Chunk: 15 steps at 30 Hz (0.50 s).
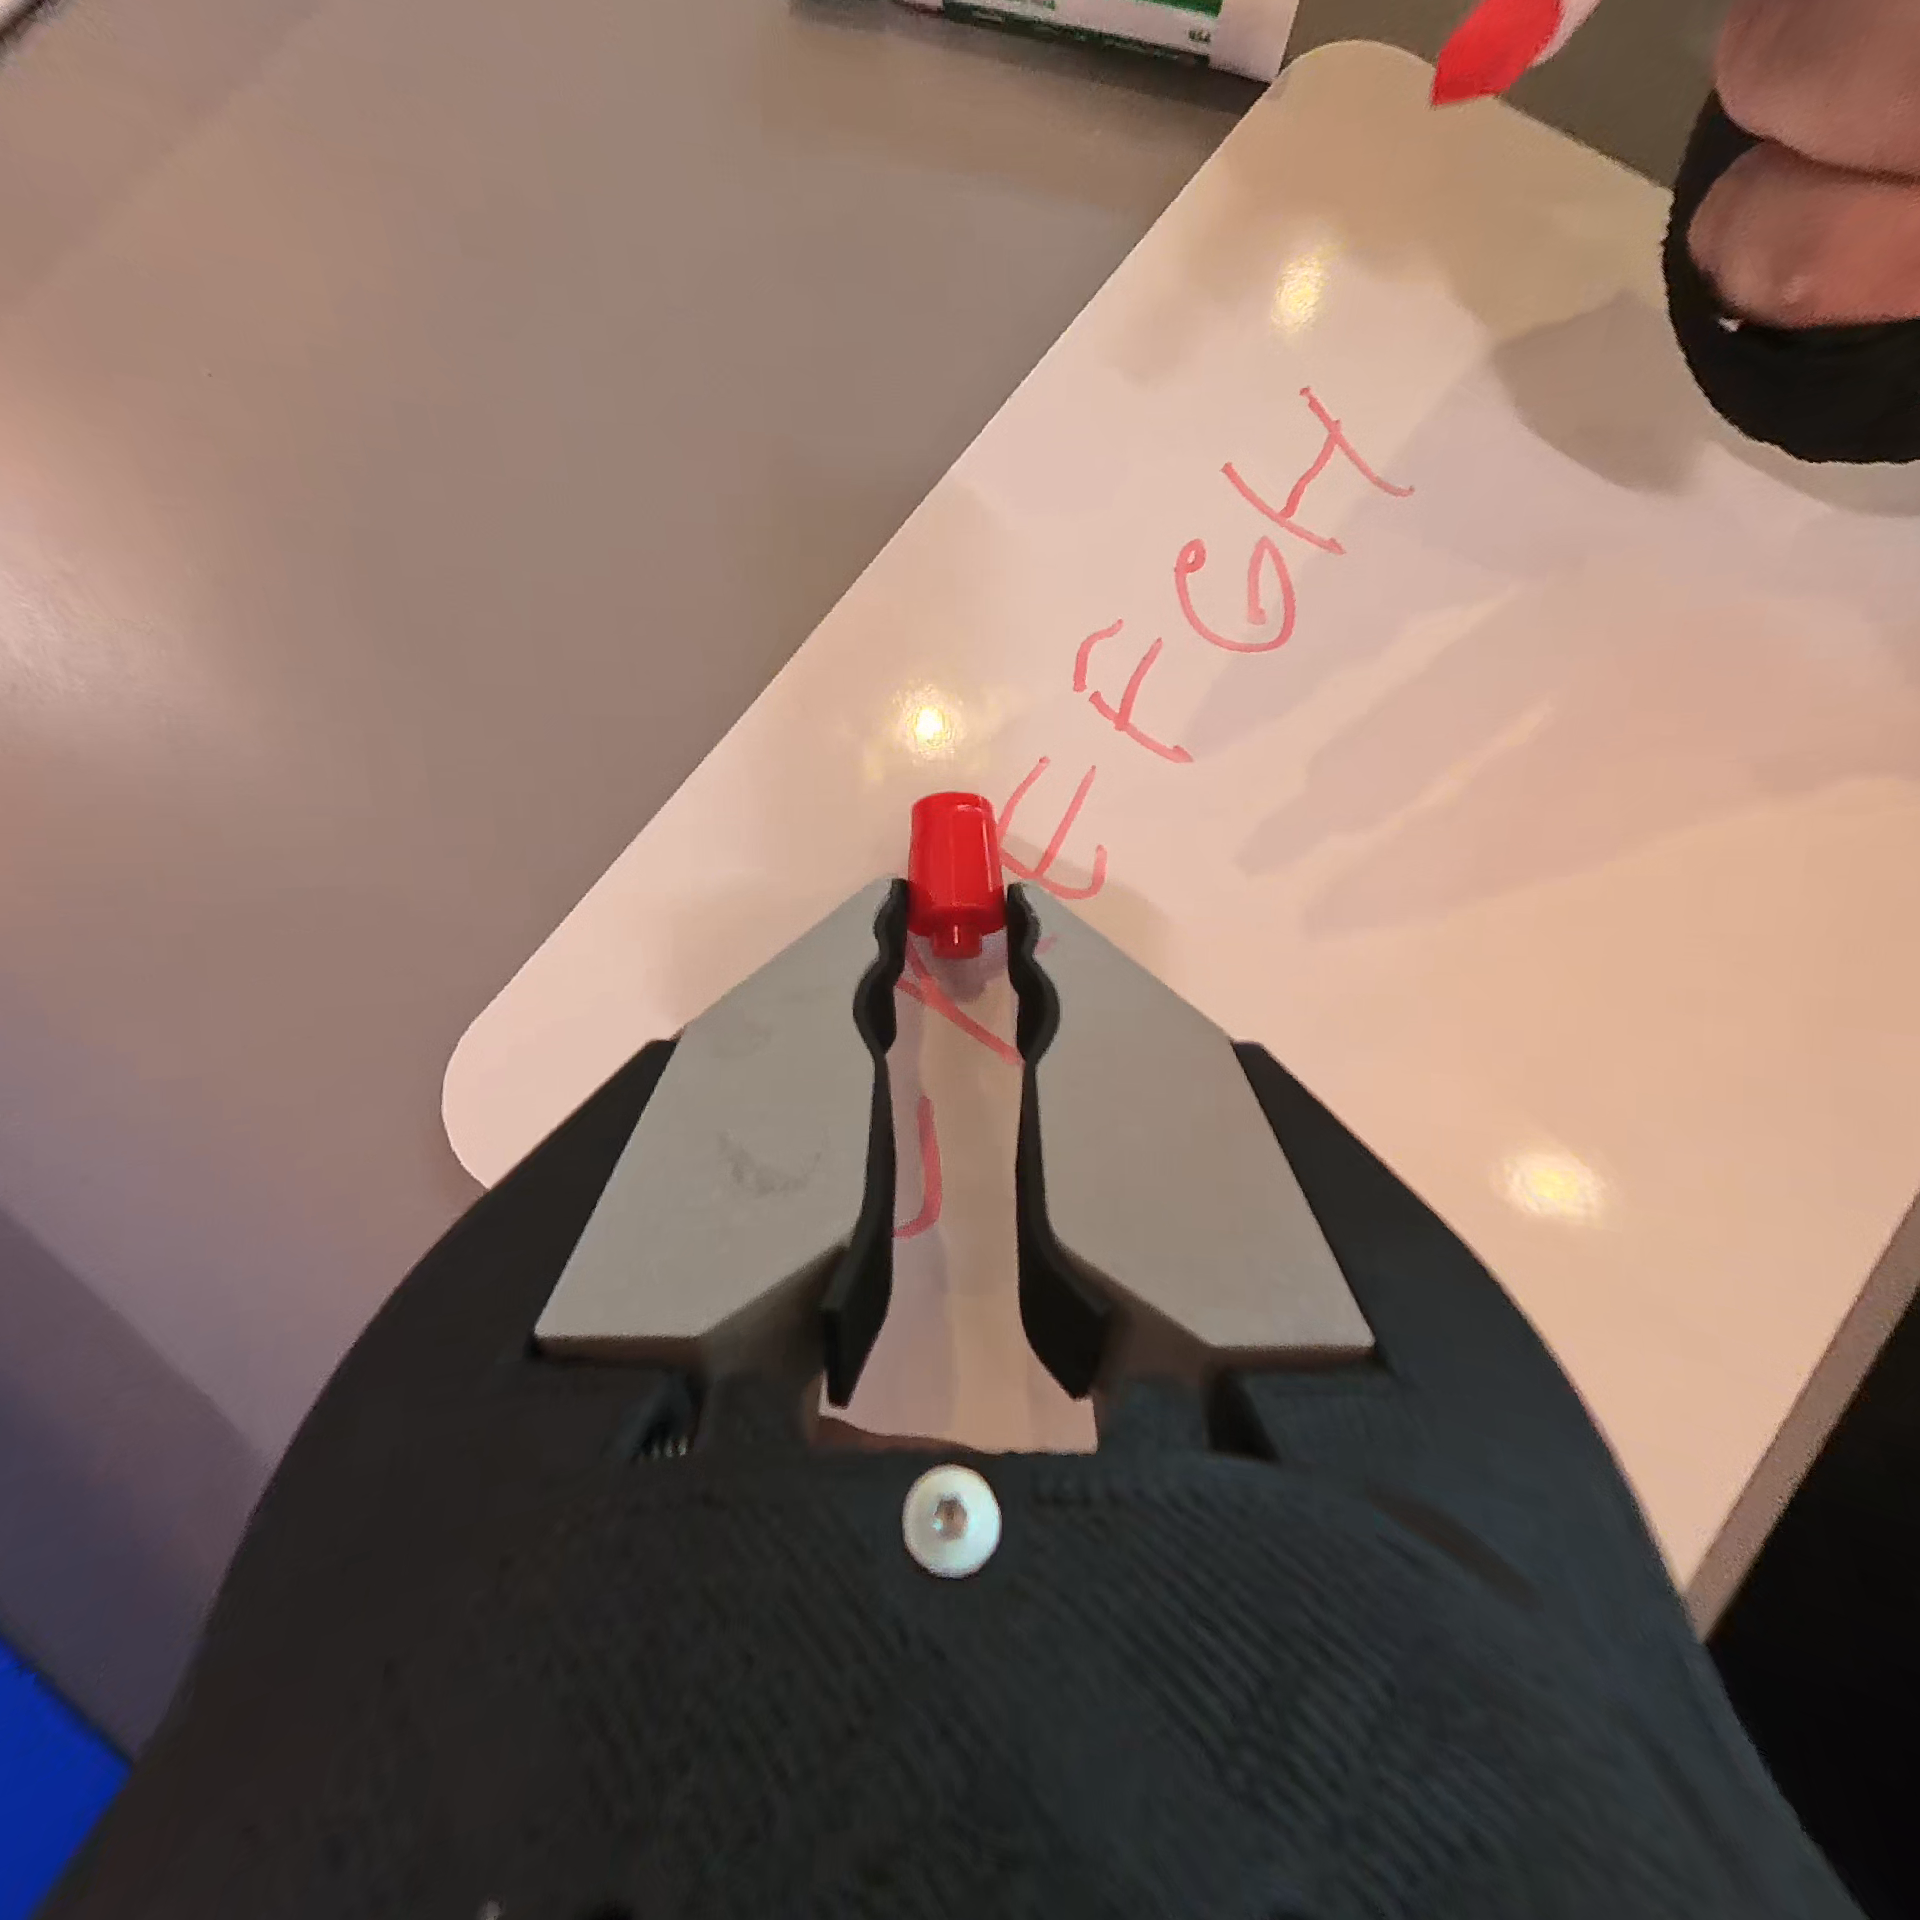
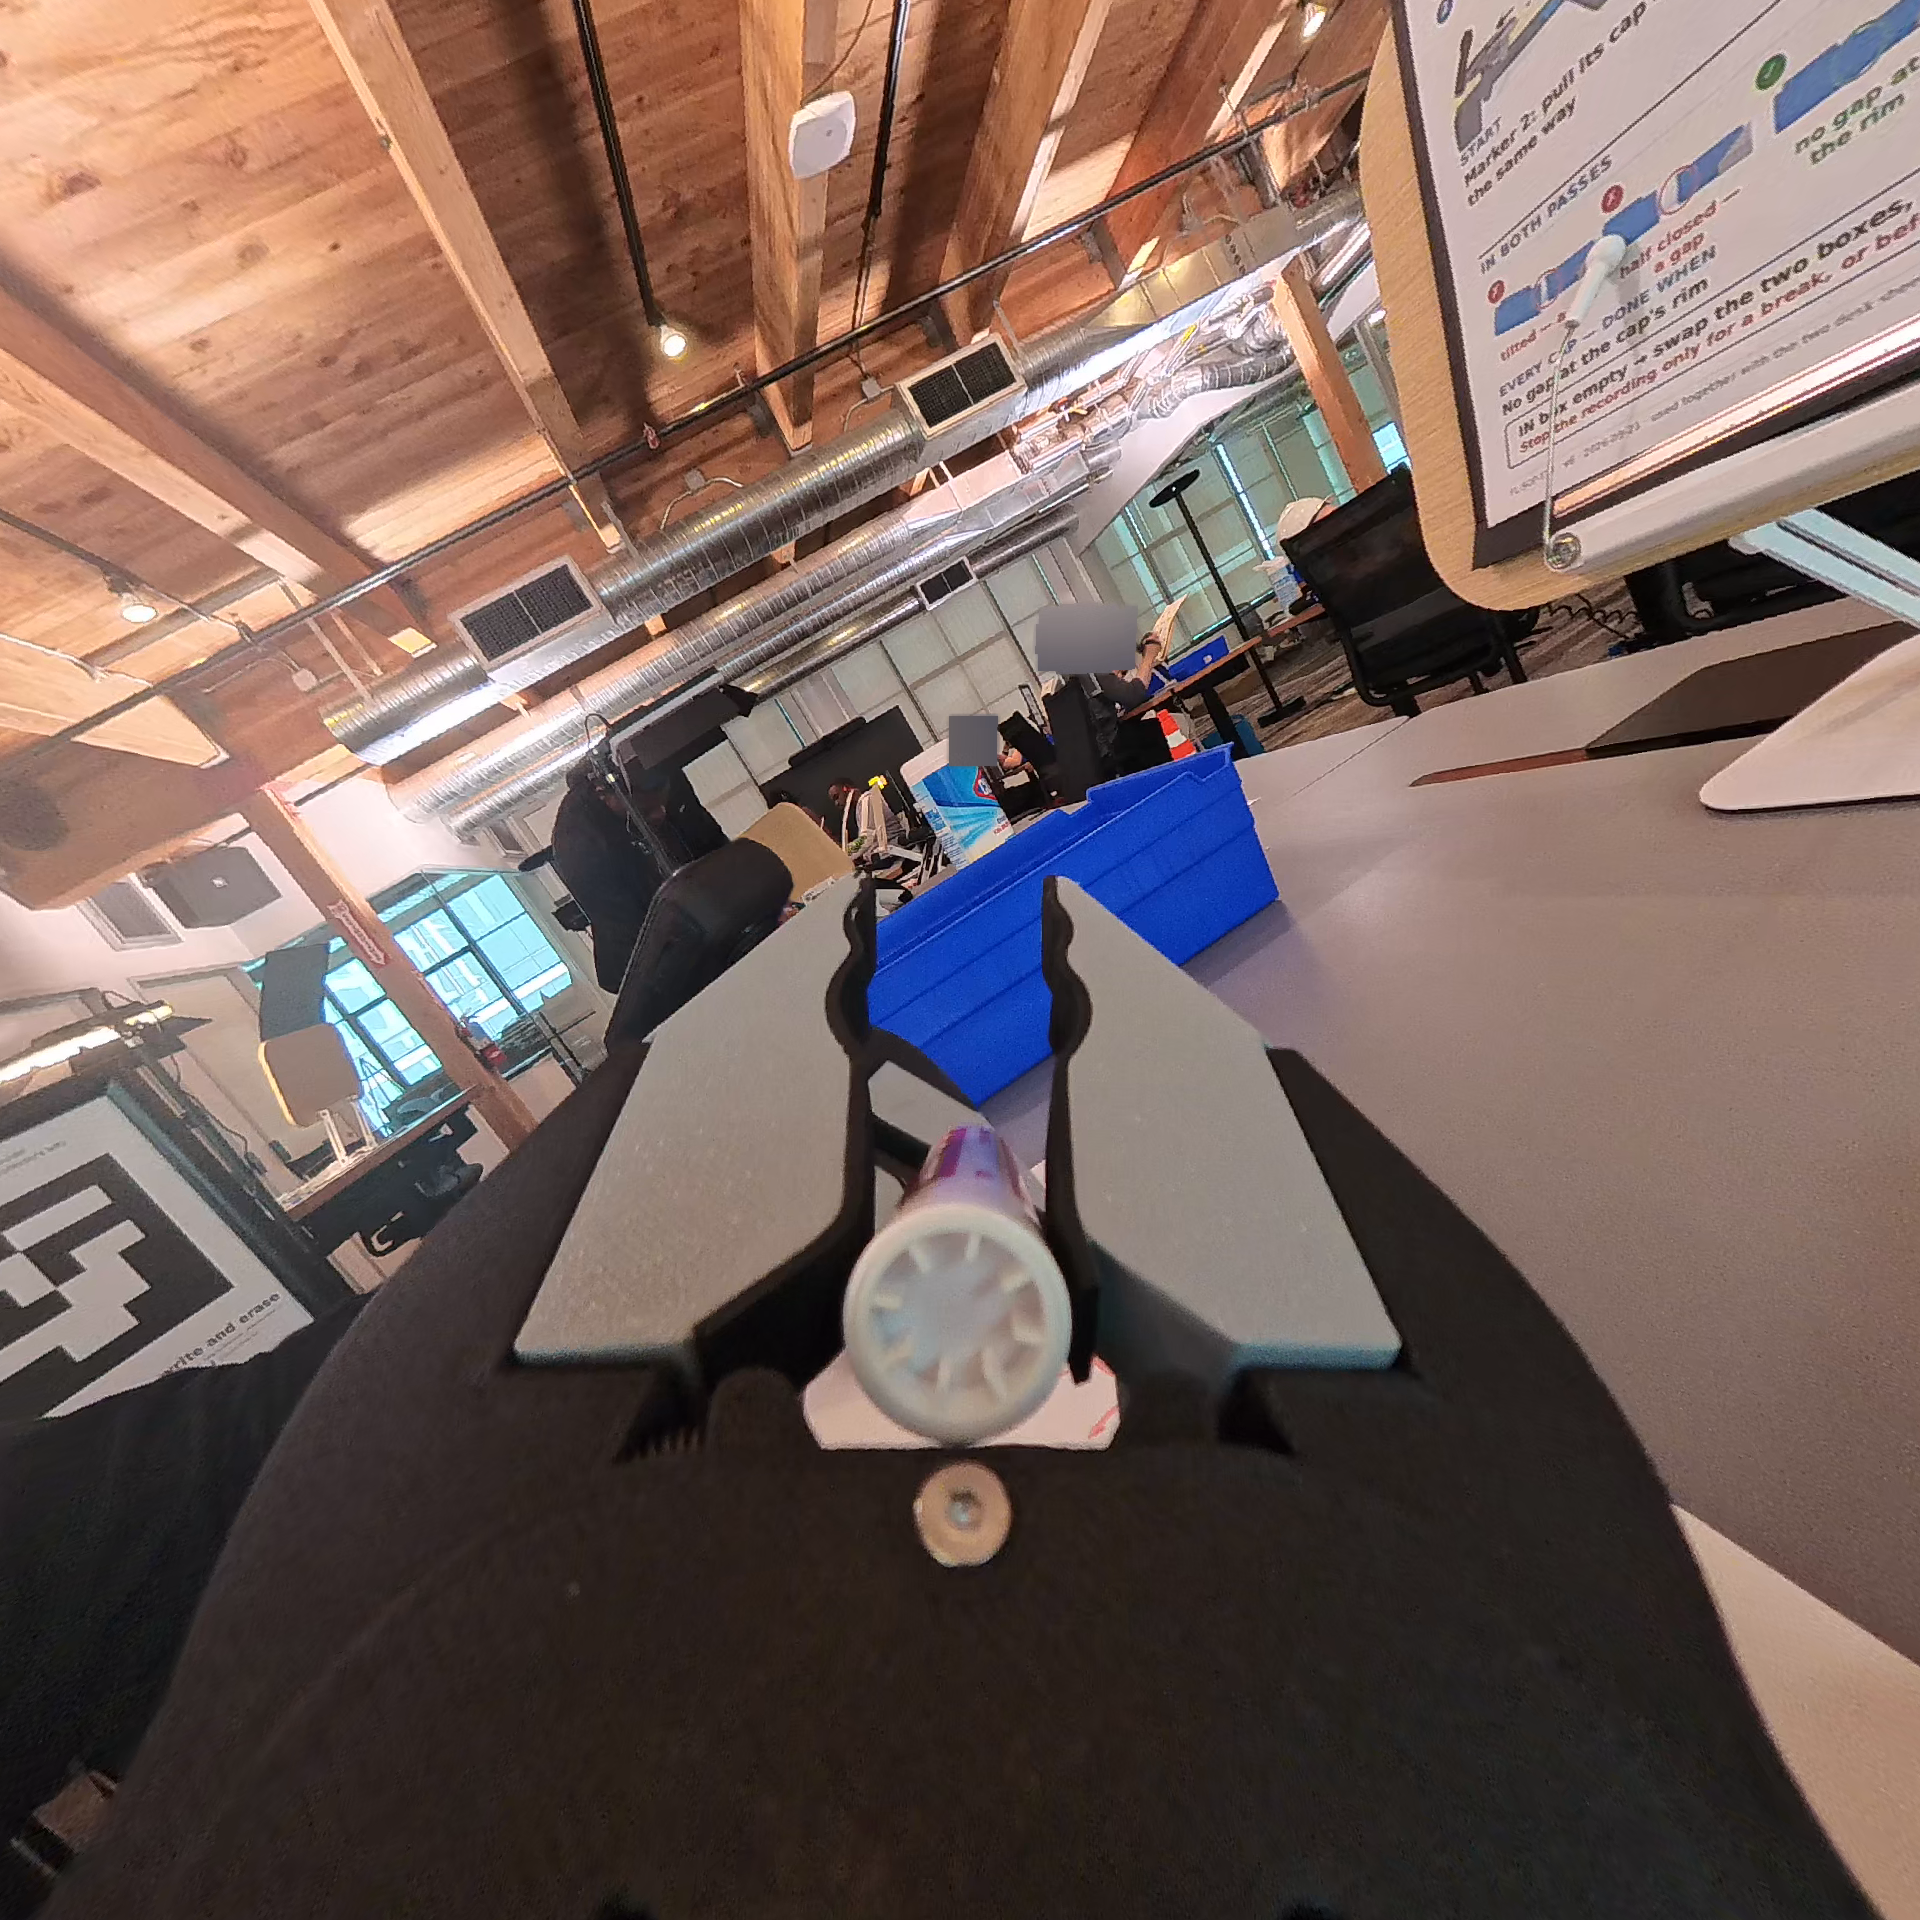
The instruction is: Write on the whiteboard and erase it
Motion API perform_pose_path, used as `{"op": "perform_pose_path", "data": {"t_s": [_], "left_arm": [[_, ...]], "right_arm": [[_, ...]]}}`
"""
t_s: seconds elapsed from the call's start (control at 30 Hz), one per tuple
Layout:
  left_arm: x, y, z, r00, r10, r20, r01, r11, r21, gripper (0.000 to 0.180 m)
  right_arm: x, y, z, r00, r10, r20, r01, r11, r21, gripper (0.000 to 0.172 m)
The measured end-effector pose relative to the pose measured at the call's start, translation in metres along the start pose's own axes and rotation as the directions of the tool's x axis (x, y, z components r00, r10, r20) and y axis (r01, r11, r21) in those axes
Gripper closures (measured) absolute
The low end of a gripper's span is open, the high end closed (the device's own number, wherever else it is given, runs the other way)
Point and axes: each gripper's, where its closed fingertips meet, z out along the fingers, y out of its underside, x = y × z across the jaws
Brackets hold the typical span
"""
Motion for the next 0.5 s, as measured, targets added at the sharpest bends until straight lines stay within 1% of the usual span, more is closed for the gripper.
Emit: {"op": "perform_pose_path", "data": {"t_s": [0.07,0.13,0.2,0.27,0.33,0.4,0.5], "left_arm": [[0.001,-0.008,-0.003,1.000,0.022,-0.008,-0.021,0.998,0.052,0.164],[0.004,-0.021,-0.008,0.998,0.050,-0.030,-0.046,0.989,0.139,0.164],[0.013,-0.034,-0.015,0.991,0.101,-0.083,-0.078,0.967,0.242,0.164],[0.024,-0.044,-0.024,0.980,0.142,-0.142,-0.085,0.934,0.346,0.164],[0.026,-0.053,-0.031,0.975,0.162,-0.154,-0.079,0.896,0.437,0.164],[0.032,-0.061,-0.040,0.965,0.201,-0.168,-0.084,0.844,0.530,0.164],[0.040,-0.062,-0.047,0.949,0.254,-0.185,-0.103,0.807,0.582,0.164]], "right_arm": [[0.000,0.001,0.000,1.000,0.007,0.006,-0.007,1.000,-0.004,0.142],[-0.001,0.000,0.000,1.000,0.017,0.018,-0.017,1.000,-0.004,0.142],[-0.002,0.000,0.000,0.999,0.022,0.028,-0.022,1.000,-0.006,0.142],[-0.010,0.002,0.002,0.997,0.034,0.076,-0.032,0.999,-0.022,0.142],[-0.020,0.008,0.006,0.990,0.052,0.132,-0.045,0.997,-0.059,0.142],[-0.024,0.015,0.009,0.989,0.036,0.145,-0.021,0.994,-0.106,0.142],[-0.033,0.017,0.010,0.985,-0.013,0.173,0.036,0.991,-0.130,0.142]]}}
